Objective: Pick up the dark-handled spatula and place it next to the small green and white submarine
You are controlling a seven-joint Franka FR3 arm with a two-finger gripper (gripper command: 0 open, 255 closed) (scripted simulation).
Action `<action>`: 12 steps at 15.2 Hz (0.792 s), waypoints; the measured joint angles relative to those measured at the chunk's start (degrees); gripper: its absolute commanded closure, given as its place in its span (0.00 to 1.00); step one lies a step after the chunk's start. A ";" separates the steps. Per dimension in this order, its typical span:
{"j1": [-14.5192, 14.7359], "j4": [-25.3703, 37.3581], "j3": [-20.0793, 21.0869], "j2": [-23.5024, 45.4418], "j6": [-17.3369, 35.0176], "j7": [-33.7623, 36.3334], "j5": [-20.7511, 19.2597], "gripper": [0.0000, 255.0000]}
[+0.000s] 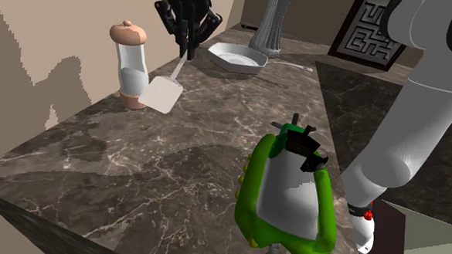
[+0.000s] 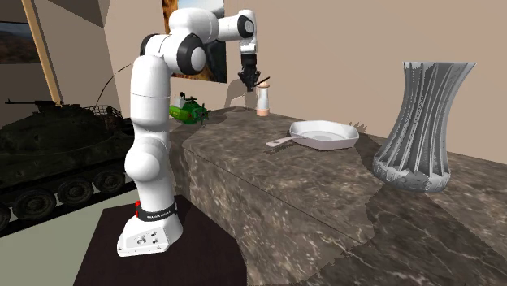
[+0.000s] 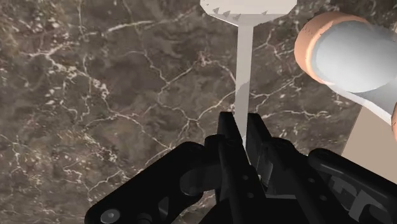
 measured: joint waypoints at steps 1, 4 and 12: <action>-0.15 -0.84 -0.01 -0.20 0.71 0.00 0.17 1.00; -0.95 -4.35 -0.13 -1.25 3.53 -0.29 0.99 1.00; -2.23 -12.44 -0.42 -3.07 10.48 -0.64 2.35 1.00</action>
